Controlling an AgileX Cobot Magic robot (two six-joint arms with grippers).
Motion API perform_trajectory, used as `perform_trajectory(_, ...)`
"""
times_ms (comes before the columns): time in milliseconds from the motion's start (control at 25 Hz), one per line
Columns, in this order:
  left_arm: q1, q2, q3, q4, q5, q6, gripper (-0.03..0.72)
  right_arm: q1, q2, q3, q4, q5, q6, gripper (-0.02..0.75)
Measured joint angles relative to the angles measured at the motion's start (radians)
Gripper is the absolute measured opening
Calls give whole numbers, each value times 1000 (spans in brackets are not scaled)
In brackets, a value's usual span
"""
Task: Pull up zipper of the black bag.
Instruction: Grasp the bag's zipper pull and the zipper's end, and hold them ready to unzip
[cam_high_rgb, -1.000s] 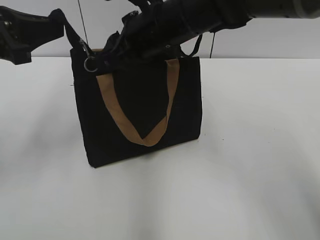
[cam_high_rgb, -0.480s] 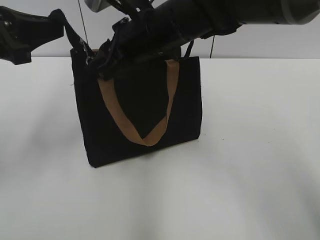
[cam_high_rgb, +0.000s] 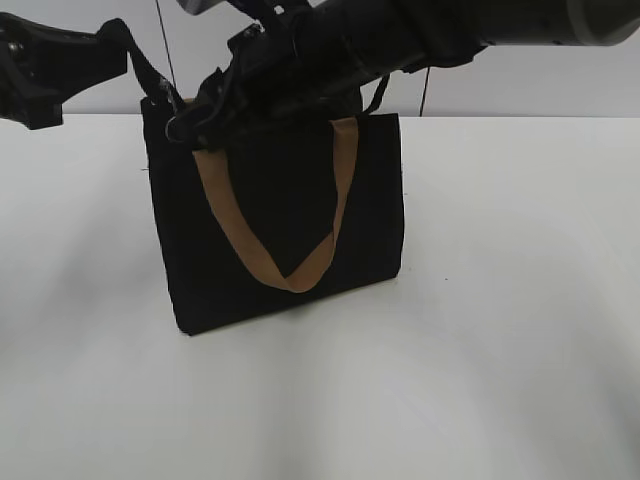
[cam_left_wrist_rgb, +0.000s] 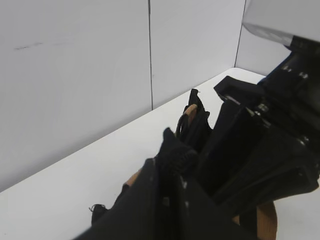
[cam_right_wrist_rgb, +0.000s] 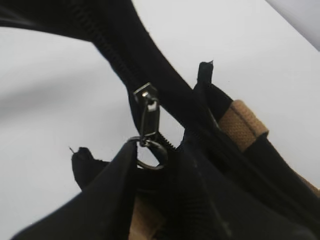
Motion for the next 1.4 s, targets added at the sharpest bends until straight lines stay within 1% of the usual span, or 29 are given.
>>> perform_trajectory(200,0,0,0,0,5,0,22,0,1,0,0,2,0,263)
perform_trajectory(720,0,0,0,0,7,0,22,0,16,-1,0,2,-5,265)
perform_trajectory(880,0,0,0,0,17,0,22,0,13,-1,0,17,-6,185)
perform_trajectory(1200,0,0,0,0,22,0,22,0,-3,-1,-4,63,-6,-13)
perform_trajectory(1400,0,0,0,-1,22,0,22,0,-3,-1,-5,63,-6,-15)
